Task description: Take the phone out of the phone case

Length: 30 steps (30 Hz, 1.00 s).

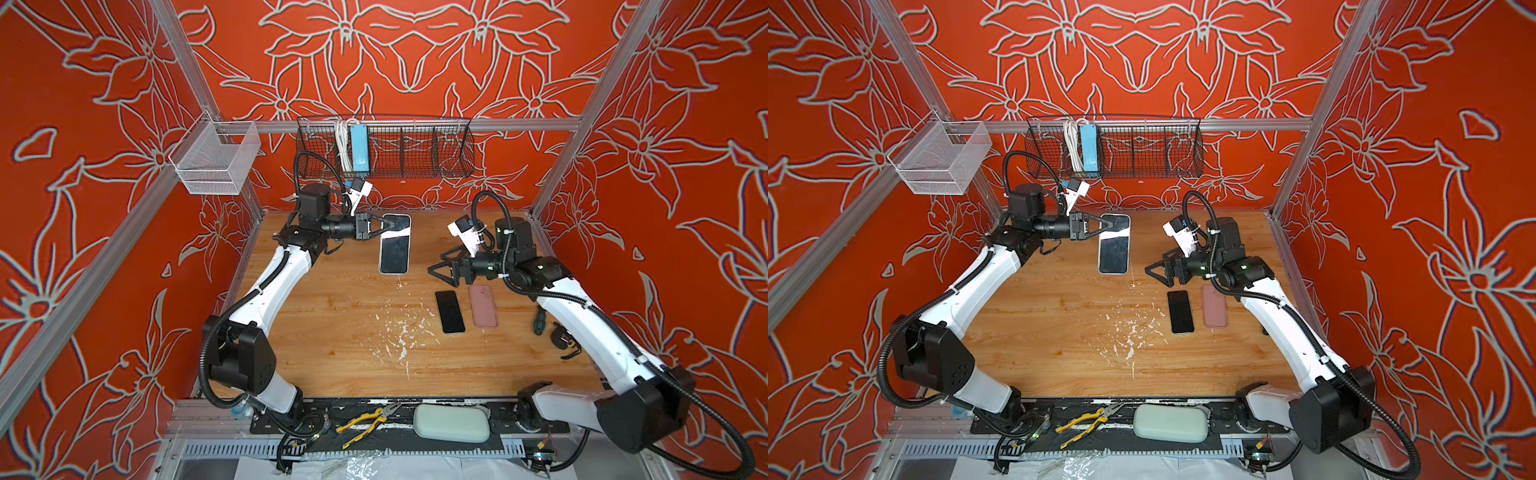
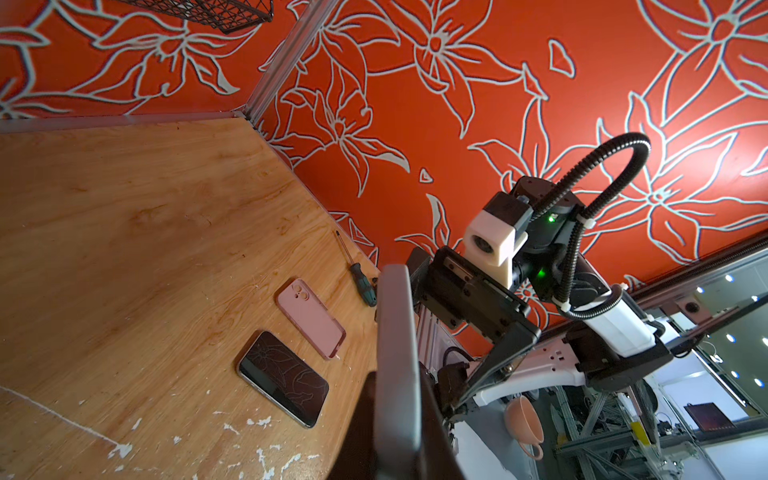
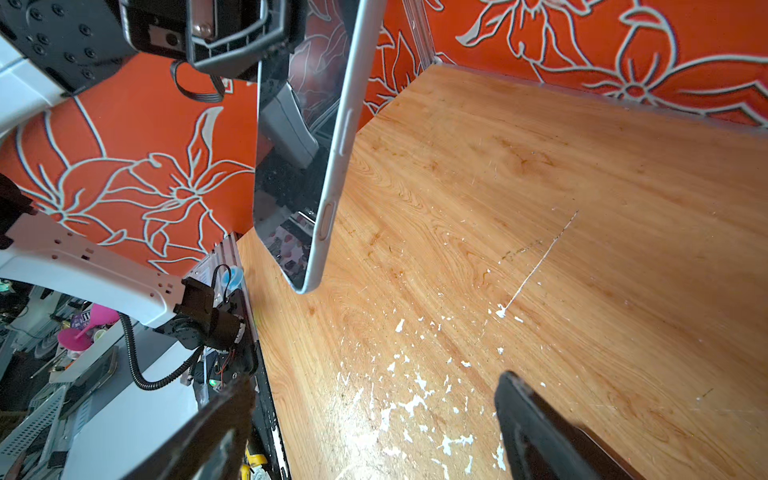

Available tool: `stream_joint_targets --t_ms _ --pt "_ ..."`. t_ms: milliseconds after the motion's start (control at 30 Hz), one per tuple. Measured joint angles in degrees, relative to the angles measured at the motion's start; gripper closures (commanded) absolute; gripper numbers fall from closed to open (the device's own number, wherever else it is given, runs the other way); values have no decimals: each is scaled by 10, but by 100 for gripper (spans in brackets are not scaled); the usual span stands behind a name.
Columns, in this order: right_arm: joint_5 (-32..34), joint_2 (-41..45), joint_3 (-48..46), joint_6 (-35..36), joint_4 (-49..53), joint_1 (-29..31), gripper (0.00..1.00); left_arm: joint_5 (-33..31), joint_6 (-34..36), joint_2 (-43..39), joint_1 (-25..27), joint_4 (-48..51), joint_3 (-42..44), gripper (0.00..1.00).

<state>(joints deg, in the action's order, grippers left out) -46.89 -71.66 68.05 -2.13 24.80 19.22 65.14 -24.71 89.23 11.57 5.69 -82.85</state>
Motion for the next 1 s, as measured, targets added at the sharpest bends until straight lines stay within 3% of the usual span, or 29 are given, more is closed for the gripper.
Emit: stream_joint_targets --t_ms 100,367,700,1000 --pt "-23 0 0 8 -1 0 19 17 7 2 0 -2 -2 100" --pt "-77 -26 3 26 -3 10 27 51 2 19 0 -22 -4 100" --pt "-90 -69 26 56 12 55 39 71 -102 36 2 -155 14 100" --pt "-104 -73 35 60 10 66 53 72 -131 39 15 -189 14 100"
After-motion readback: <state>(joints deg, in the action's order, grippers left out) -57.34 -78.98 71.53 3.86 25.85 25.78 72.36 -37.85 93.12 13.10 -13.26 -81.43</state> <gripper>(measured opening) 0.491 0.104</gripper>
